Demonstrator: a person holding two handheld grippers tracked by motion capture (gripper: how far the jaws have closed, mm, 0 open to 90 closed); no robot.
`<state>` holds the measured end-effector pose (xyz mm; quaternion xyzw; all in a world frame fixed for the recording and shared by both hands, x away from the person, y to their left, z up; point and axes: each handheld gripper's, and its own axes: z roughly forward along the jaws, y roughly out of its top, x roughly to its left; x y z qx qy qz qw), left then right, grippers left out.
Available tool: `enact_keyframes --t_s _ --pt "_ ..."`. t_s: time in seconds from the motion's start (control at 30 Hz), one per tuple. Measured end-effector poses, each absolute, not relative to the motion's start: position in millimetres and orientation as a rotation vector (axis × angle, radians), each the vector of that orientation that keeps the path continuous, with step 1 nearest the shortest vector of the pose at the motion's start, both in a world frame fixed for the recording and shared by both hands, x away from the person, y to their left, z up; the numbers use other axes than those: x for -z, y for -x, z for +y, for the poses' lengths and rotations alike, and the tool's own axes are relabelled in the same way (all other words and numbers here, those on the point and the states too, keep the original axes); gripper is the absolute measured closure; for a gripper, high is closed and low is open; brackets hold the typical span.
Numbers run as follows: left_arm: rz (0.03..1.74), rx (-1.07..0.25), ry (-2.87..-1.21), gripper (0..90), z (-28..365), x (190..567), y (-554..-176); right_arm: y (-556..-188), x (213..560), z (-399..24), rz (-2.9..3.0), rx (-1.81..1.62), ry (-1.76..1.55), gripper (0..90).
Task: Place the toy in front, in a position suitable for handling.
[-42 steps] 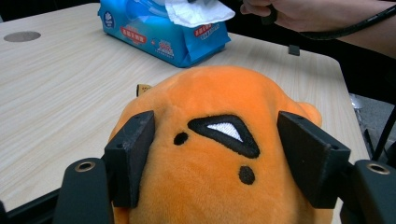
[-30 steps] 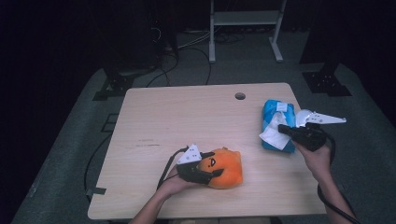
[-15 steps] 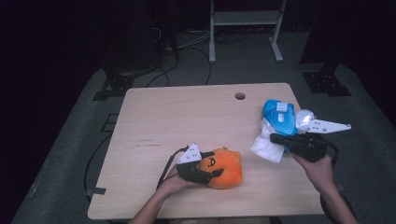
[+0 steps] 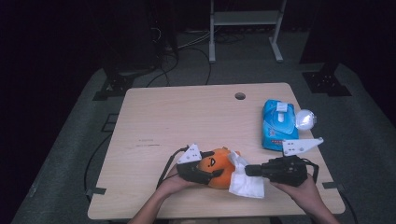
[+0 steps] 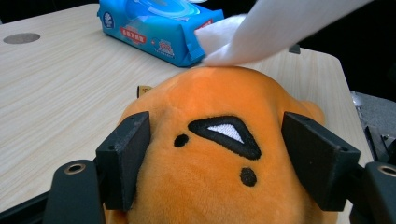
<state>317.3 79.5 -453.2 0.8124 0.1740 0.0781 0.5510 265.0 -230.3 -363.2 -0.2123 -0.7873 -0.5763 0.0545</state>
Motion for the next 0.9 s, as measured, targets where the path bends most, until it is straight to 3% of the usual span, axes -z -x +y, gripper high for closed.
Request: enact_keyframes --t_s 0.37,0.5,0.9 --pt "0.407 -0.185 -1.925 25.4 79 453 -317 -323 406 -200 -2.577 1.677 0.8 88.3" --pt "0.406 -0.187 -1.933 24.6 80 453 -317 -326 414 -190 -2.627 1.682 0.799 86.9" --pt "0.386 -0.201 -1.952 24.2 78 452 -315 -324 414 -176 -2.641 1.698 0.658 62.9"
